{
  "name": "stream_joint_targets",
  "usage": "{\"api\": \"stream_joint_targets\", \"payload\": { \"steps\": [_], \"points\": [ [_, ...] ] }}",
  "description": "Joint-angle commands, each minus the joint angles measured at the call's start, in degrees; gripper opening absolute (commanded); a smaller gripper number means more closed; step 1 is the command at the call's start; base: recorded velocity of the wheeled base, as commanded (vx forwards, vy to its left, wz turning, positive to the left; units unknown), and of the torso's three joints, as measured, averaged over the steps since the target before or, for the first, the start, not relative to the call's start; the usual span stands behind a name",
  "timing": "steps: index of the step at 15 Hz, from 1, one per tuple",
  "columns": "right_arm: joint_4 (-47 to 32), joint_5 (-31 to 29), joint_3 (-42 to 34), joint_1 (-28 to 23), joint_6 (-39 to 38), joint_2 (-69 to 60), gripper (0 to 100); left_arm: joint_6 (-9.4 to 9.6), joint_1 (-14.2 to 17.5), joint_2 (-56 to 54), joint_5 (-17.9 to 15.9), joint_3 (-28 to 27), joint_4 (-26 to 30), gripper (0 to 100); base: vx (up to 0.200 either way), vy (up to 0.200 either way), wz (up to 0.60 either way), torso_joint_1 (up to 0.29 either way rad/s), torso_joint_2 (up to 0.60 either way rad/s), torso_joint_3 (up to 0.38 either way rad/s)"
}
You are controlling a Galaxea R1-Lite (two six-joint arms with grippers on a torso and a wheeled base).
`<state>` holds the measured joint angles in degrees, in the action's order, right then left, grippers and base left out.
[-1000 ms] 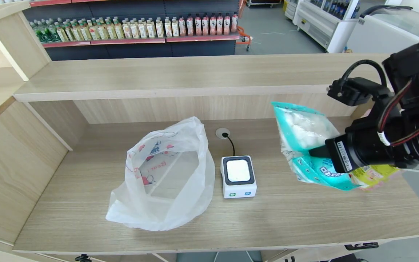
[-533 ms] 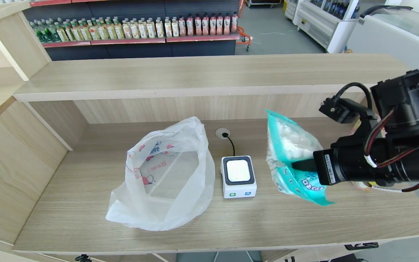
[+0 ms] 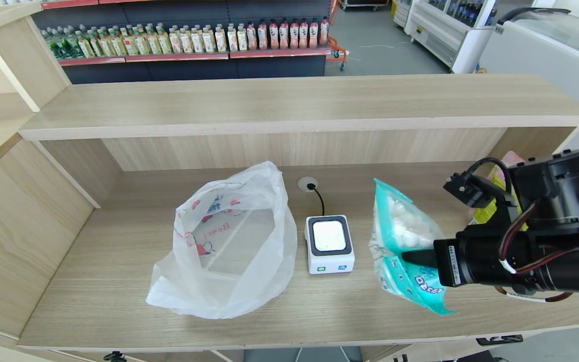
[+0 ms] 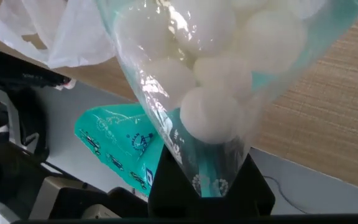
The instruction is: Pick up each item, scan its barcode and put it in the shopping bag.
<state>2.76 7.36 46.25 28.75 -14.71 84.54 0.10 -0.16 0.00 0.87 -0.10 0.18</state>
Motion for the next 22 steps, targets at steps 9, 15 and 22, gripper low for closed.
{"api": "stream_joint_targets", "payload": {
  "steps": [9,15,22],
  "points": [
    [11.6,0.0,-0.3,-1.9,-14.4,7.7,0,-0.01,0.0,0.0,0.0,0.0,0.0,100,0.000,0.000,0.00,0.000,0.00,0.000],
    [8.9,-0.1,1.8,-1.7,-6.6,8.4,0,-0.01,0.0,0.0,0.0,0.0,0.0,100,0.000,0.000,0.00,0.000,0.00,0.000],
    [4.5,0.2,4.6,-1.5,-2.0,11.3,0,-0.01,0.0,0.0,0.0,0.0,0.0,100,0.000,0.000,0.00,0.000,0.00,0.000]
  ]
}}
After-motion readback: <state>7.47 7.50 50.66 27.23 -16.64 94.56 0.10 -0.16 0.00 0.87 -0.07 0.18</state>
